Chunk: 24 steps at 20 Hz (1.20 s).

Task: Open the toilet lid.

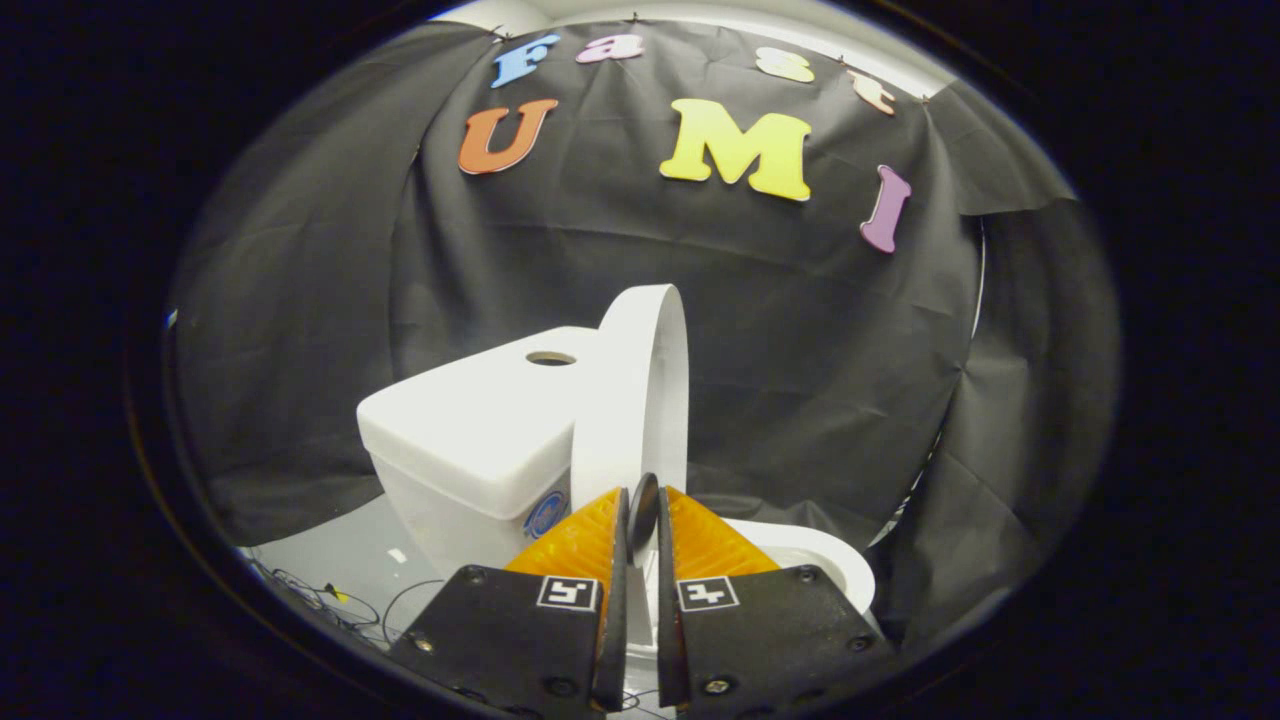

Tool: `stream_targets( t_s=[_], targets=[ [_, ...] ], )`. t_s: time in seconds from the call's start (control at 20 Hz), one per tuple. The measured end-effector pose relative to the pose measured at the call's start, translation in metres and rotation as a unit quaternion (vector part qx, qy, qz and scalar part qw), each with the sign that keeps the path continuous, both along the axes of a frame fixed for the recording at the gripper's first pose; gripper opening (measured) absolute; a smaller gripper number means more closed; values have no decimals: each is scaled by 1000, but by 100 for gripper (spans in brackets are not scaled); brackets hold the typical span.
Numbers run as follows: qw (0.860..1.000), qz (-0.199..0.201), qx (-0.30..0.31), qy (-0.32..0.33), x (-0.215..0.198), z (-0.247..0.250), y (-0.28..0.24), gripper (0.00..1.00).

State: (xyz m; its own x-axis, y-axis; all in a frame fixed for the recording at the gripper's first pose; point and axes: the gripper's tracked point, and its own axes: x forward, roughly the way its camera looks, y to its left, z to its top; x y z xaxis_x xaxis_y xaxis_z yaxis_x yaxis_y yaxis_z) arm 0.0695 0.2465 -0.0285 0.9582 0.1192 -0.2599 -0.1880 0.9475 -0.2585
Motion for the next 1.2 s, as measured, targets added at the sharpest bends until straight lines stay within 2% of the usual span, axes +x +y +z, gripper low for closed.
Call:
stream_targets(
  t_s=[0.2,0.3,0.4,0.55,0.8,0.95,1.2],
  targets=[
    [1000,12,-19,-2,-2,5,1,17],
    [999,49,0,-20,-8,22,7,25],
    [995,89,20,-44,-22,45,10,54],
    [990,92,57,-92,-45,80,-14,99],
    [980,88,118,-136,-82,107,-77,100],
    [977,57,130,-159,-95,104,-134,100],
    [982,-4,142,-123,-94,59,-211,100]
  ],
)
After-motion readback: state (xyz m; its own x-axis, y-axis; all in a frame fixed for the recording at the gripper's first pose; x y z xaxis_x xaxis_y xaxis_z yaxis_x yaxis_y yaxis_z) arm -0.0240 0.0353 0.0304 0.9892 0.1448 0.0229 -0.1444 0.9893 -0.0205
